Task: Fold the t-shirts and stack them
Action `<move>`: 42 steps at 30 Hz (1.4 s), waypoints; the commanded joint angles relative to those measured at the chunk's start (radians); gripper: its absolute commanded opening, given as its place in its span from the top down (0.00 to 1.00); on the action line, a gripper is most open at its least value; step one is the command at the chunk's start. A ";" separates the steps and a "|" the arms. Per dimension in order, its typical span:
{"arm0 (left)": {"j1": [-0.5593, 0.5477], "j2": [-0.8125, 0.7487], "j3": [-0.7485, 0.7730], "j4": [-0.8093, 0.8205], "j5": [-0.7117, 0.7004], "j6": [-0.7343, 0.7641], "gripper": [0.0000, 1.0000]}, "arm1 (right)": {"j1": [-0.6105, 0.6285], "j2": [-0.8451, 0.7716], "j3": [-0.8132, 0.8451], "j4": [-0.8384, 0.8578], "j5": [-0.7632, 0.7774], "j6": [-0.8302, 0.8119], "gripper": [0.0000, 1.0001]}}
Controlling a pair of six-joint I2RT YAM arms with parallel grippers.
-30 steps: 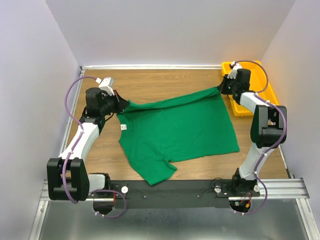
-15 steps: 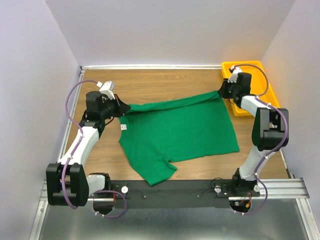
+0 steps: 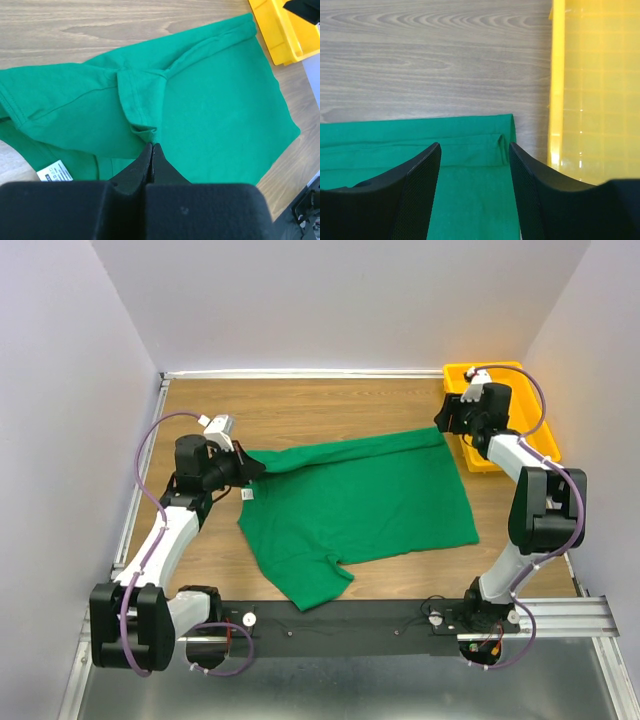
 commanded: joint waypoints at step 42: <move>-0.168 -0.043 -0.066 -0.094 -0.026 -0.086 1.00 | -0.008 -0.051 -0.076 -0.022 -0.107 0.038 0.37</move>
